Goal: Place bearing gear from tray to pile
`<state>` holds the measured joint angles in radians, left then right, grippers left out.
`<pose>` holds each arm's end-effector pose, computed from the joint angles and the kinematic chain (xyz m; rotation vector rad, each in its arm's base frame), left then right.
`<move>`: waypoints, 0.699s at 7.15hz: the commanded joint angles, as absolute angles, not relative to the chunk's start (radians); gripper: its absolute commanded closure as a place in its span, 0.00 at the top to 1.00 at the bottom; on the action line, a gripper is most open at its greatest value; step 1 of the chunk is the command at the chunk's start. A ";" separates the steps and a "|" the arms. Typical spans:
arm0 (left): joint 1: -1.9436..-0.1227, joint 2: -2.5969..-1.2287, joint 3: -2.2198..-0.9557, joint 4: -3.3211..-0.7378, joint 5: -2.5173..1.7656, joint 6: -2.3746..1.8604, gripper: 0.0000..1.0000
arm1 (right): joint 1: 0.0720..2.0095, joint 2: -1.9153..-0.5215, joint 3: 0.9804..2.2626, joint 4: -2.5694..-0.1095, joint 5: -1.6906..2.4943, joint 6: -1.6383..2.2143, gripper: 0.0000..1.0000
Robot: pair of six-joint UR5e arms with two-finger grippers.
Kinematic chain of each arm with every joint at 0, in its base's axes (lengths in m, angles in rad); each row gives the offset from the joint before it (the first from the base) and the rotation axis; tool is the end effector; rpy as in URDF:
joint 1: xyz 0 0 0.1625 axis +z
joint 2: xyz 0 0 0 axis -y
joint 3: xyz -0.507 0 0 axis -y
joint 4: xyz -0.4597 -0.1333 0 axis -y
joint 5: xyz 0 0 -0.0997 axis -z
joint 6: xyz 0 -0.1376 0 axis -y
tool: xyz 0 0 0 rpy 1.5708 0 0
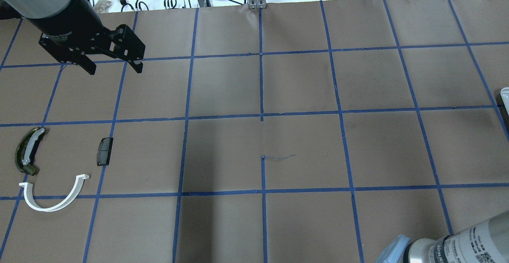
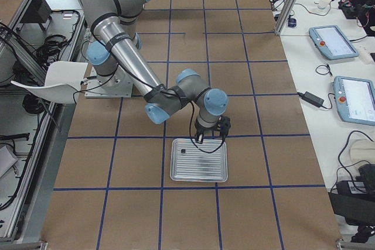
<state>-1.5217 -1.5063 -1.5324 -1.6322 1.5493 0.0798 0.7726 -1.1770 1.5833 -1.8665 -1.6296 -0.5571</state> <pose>-0.1101 -0.5360 0.5823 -0.0486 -3.1217 0.0668 -0.4144 -0.5788 0.3015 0.3692 3.0902 0.1916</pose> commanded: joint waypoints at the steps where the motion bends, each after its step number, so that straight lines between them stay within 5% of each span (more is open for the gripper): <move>1: -1.522 -1.506 -1.532 -1.632 1.549 0.080 1.00 | 1.016 -1.270 1.595 -1.758 -1.557 -0.229 0.00; 5: -1.522 -1.506 -1.532 -1.632 1.551 0.080 1.00 | 1.514 -1.289 1.653 -1.826 -1.474 0.371 0.00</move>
<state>-1.5217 -1.5064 -1.5324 -1.6321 1.5497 0.0798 1.3591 -1.2933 1.6302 -1.7845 -1.4897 0.1860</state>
